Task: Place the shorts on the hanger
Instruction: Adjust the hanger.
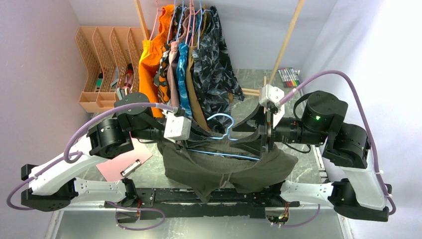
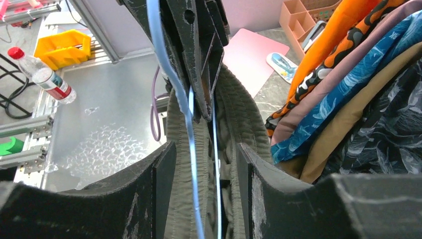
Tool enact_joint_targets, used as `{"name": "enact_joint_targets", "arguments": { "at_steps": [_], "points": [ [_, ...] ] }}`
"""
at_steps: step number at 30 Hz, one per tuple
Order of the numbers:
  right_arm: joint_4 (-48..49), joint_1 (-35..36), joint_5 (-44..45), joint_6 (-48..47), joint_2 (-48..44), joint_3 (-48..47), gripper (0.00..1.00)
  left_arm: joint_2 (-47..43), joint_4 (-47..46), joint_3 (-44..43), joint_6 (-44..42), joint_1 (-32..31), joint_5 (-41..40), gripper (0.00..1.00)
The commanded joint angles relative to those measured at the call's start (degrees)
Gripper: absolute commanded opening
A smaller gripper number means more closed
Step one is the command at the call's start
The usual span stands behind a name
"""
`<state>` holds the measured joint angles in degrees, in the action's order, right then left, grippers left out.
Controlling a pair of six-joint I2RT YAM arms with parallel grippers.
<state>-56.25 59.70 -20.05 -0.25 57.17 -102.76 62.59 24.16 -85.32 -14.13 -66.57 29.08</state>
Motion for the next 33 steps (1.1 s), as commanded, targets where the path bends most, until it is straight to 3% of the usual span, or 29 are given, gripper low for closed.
{"name": "enact_joint_targets", "arguments": {
  "at_steps": [1, 10, 17, 21, 27, 30, 33],
  "points": [
    [0.9, 0.2, -2.3, 1.0, 0.9, 0.2, 0.5, -2.3, -5.9, 0.7, 1.1, 0.2, 3.6, 0.07],
    [7.9, 0.2, -6.8, 6.1, 1.5, 3.8, 0.48, -1.9, -5.7, -0.1, 0.4, 0.2, 2.4, 0.07],
    [13.8, 0.2, -6.4, 9.4, -0.3, 7.8, 0.38, -1.9, -6.5, 0.0, 0.4, 0.2, 2.3, 0.07],
    [14.5, 0.1, -6.2, 9.5, -0.5, 8.0, 0.35, -2.0, -6.4, 0.2, 0.4, 0.2, 2.0, 0.07],
    [14.9, 0.2, -5.2, 9.6, -1.2, 7.8, 0.41, -2.5, -6.3, 0.6, 0.4, 0.2, 1.5, 0.07],
    [13.6, 0.2, -5.2, 9.2, -0.5, 7.0, 0.39, -2.7, -6.3, 0.7, 0.4, 0.2, 1.4, 0.07],
    [12.8, 0.2, -4.9, 8.7, 0.0, 6.5, 0.31, -2.7, -6.2, 0.6, 0.3, 0.1, 1.1, 0.07]
  ]
}}
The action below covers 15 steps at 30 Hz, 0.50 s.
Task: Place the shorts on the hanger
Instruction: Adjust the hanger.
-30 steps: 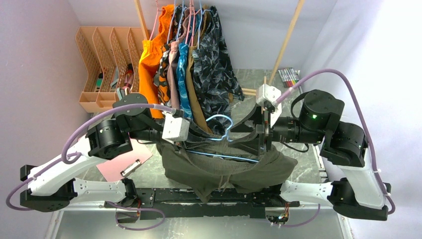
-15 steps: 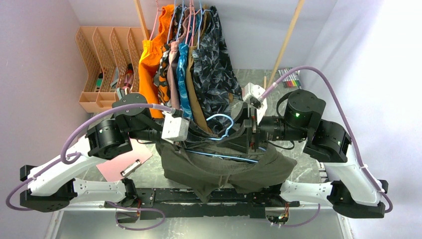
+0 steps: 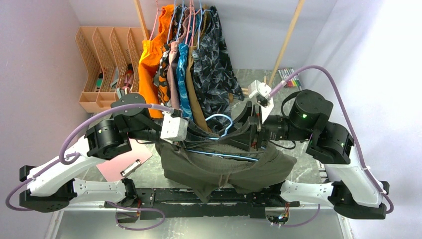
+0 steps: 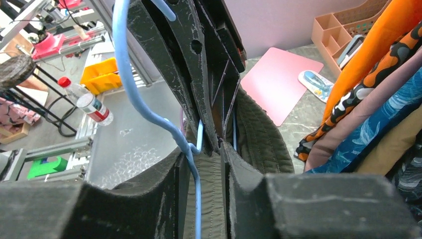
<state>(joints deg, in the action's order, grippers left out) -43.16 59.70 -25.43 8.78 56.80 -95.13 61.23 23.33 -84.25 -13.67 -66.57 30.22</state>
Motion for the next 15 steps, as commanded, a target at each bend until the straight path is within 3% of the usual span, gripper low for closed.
{"name": "enact_joint_targets", "arguments": {
  "at_steps": [1, 6, 9, 11, 14, 15],
  "points": [
    [-0.4, 0.2, 0.5, -0.4, 0.3, -1.1, 0.28, -1.4, -5.3, -0.5, -0.3, 0.2, -0.1, 0.07],
    [0.2, 0.2, 0.1, 0.0, 0.3, -1.0, 0.0, -1.4, -5.8, 0.0, 0.0, 0.2, -0.8, 0.07],
    [0.3, 0.2, 0.2, 0.4, 0.1, -1.2, 0.0, -1.8, -6.3, 0.8, 0.2, 0.2, -2.6, 0.1],
    [-1.0, 0.2, 0.4, 0.5, 0.2, -2.0, 0.0, -2.2, -6.1, 1.4, 0.3, 0.1, -3.3, 0.28],
    [-4.1, 0.2, 1.5, 0.5, 0.6, -4.1, 0.0, -3.0, -5.3, 1.4, 0.9, 0.2, -5.3, 0.78],
    [-5.0, 0.2, 2.2, 0.4, 0.5, -4.8, 0.0, -3.2, -5.1, 1.2, 0.9, 0.1, -6.0, 1.0]
  ]
}}
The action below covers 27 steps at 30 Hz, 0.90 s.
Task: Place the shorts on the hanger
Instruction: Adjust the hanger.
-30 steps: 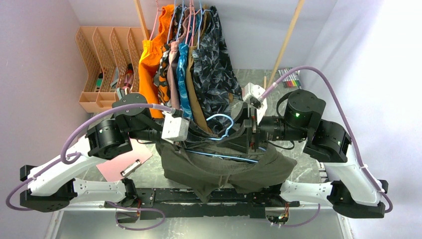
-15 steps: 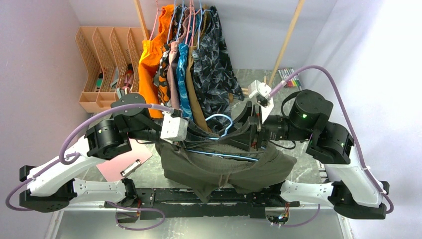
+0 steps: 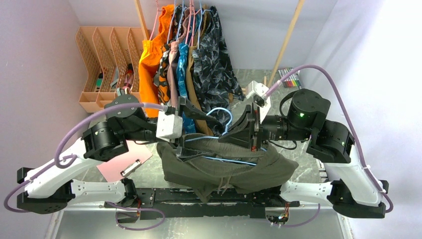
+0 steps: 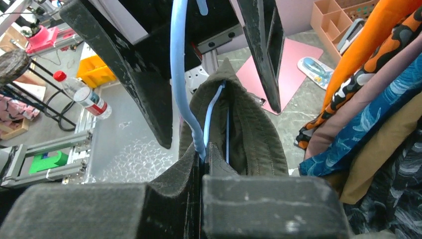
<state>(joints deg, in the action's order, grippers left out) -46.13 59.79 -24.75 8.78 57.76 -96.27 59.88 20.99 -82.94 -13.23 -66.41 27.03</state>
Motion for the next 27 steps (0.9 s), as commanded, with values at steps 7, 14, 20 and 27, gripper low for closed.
{"name": "enact_joint_targets", "arguments": {
  "at_steps": [7, 14, 20, 27],
  "points": [
    [-11.5, 0.1, 23.1, 1.8, 0.6, -12.5, 0.0, -9.2, -7.3, 2.7, 3.3, 0.0, -10.8, 0.97],
    [-24.5, 0.1, 52.9, 10.4, 5.9, -27.4, 0.0, -20.5, -14.7, 11.2, 5.7, 0.0, -19.4, 0.98],
    [-28.2, 0.1, 55.7, 11.1, 8.2, -34.6, 0.0, -21.5, -14.1, 13.4, 7.6, 0.0, -19.7, 0.98],
    [-29.3, 0.1, 58.3, 10.3, 9.9, -37.3, 0.0, -20.6, -13.9, 16.2, 7.8, 0.0, -20.8, 0.98]
  ]
}}
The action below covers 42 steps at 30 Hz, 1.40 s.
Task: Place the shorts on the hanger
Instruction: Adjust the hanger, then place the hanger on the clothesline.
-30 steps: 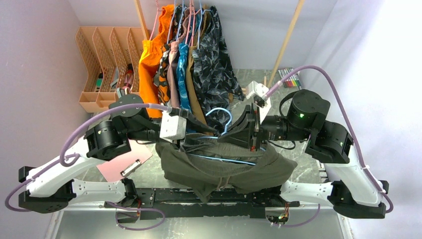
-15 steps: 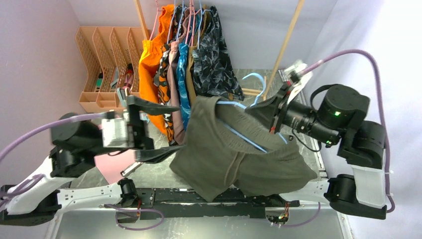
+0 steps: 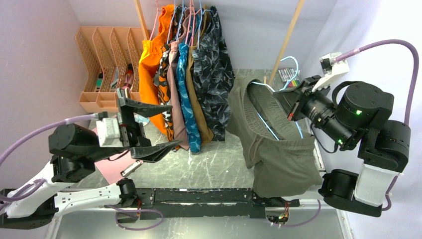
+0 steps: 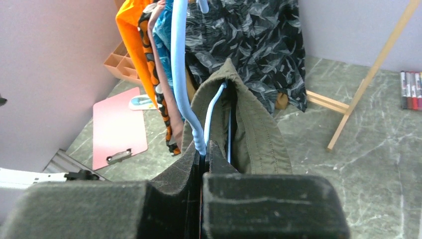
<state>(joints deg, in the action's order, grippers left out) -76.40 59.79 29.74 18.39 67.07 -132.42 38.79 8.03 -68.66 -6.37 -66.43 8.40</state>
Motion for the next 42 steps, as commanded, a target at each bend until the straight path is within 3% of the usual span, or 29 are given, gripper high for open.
{"name": "enact_joint_targets", "arguments": {
  "at_steps": [1, 7, 13, 18, 23, 29, 33, 36, 40, 42],
  "points": [
    [1.4, 0.1, 5.3, 0.8, 0.9, -0.6, 0.0, 0.7, -1.4, 3.0, 0.9, 0.1, -2.6, 0.97],
    [2.9, -0.1, 23.2, 2.1, 5.0, 3.5, 0.0, 2.1, -3.0, 7.1, 1.1, 0.0, -8.1, 0.98],
    [18.0, -0.1, 32.8, -4.2, 3.5, 15.1, 0.0, 1.6, -3.7, 11.2, 1.5, 0.1, -10.9, 0.98],
    [21.9, -0.7, 29.0, -8.1, 10.6, 12.7, 0.0, 1.0, -4.9, 14.4, 1.7, 0.0, -12.1, 0.98],
    [24.6, -7.0, 23.3, -8.8, 16.9, 8.8, 0.0, -0.4, -6.3, 16.9, 2.6, 0.1, -12.1, 0.98],
    [35.0, -13.1, 24.6, -4.8, 13.3, 21.2, 0.0, -2.3, -6.5, 20.0, 6.1, 0.0, -14.0, 0.98],
    [35.3, -14.3, 29.5, -5.6, 12.1, 23.8, 0.0, -3.7, -8.1, 22.0, 8.7, 0.1, -14.6, 0.98],
    [36.5, -15.5, 28.5, -7.1, 9.9, 25.0, 0.0, -3.5, -8.8, 22.3, 8.7, 0.0, -15.8, 0.97],
    [32.1, -15.7, 23.9, -8.4, 11.0, 16.6, 0.0, -3.6, -8.2, 21.4, 6.4, 0.0, -18.8, 0.98],
    [28.5, -15.7, 12.4, -8.7, 12.1, 6.0, 0.0, -4.6, -7.2, 20.5, 3.8, 0.0, -20.6, 0.98]
  ]
}}
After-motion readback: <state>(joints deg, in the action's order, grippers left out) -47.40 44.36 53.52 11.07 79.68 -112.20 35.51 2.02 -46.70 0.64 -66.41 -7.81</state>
